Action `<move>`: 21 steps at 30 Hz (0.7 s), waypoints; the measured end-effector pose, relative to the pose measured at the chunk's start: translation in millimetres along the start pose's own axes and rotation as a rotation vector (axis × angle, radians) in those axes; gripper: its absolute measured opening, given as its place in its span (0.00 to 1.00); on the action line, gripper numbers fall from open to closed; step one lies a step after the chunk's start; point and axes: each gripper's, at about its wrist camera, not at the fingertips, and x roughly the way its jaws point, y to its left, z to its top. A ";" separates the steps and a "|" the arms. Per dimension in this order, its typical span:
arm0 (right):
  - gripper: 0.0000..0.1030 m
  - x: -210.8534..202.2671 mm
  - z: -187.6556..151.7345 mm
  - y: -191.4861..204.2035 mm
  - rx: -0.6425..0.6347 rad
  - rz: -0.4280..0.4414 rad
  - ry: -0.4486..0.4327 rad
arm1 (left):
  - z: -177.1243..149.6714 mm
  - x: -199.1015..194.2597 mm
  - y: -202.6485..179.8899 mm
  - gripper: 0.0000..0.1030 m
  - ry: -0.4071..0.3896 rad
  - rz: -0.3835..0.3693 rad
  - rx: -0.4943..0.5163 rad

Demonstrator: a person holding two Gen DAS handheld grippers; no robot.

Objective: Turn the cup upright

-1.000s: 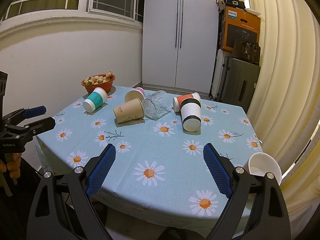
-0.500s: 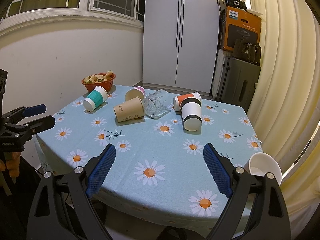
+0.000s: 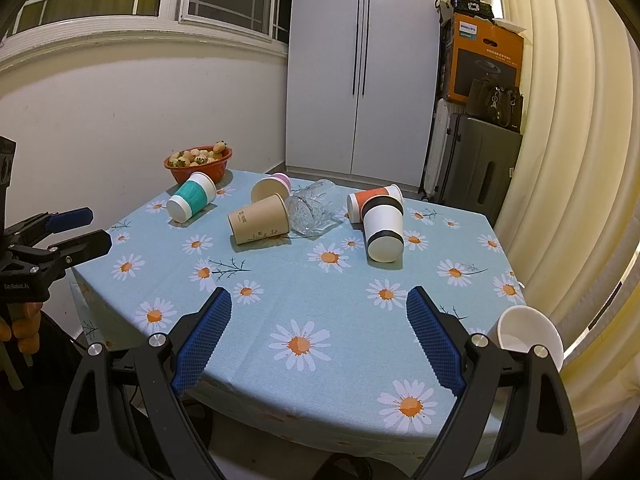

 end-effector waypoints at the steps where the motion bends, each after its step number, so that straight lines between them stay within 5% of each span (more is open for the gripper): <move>1: 0.86 -0.4 -0.1 -0.3 0.000 0.000 0.000 | 0.1 0.1 0.4 0.94 0.001 0.000 0.001; 21: 0.86 28.3 13.4 -3.1 -0.028 0.023 0.056 | 24.6 33.5 12.9 0.94 0.078 -0.048 0.027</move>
